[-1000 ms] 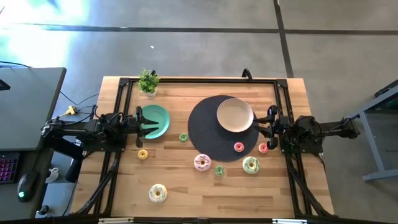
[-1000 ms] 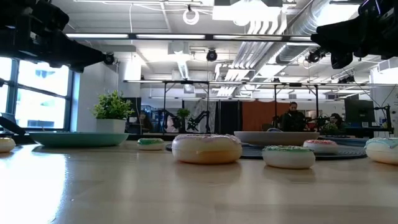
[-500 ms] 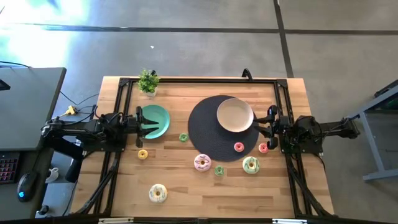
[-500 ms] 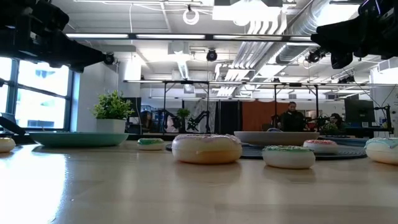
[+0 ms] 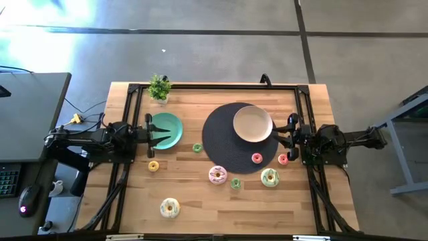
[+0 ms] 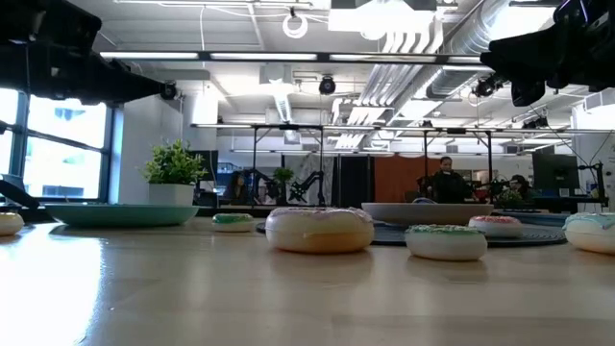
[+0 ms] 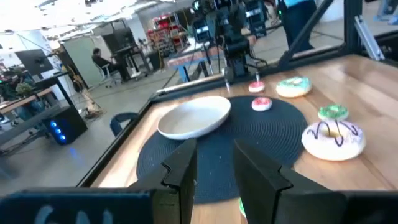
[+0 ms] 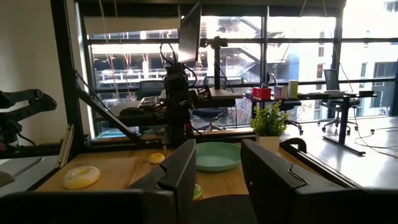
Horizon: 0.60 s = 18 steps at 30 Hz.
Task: Pick & Place donuts
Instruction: Put the pink donut into the green plate
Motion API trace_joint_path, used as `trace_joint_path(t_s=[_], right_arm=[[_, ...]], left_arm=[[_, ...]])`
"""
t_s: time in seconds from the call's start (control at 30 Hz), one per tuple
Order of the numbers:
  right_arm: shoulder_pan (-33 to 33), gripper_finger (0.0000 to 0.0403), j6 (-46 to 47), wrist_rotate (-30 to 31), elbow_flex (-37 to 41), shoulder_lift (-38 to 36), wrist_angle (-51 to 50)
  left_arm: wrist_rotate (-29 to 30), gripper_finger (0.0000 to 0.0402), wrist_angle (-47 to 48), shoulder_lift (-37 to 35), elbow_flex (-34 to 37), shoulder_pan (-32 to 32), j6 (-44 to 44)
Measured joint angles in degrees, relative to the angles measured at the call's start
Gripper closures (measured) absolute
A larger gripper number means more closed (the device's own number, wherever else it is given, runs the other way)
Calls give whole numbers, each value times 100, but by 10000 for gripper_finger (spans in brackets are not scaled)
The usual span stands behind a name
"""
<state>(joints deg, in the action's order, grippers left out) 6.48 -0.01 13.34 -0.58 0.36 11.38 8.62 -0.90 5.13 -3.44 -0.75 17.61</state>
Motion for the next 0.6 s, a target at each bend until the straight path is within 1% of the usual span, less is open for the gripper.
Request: trace_joint_path(t_s=[0.1,0.23,0.47,0.6], right_arm=[[0,279,2,-2,0,-2,0],[0,279,2,0,0,-1,2],[0,279,1,-1,-1,-1,0],[0,279,2,0,0,0,0]], left_arm=[[-26,300,27,0,0,0,-68],[-101,300,102,0,0,0,-424],[-27,300,103,0,0,0,-437],[-184,300,55,0,0,0,-466]])
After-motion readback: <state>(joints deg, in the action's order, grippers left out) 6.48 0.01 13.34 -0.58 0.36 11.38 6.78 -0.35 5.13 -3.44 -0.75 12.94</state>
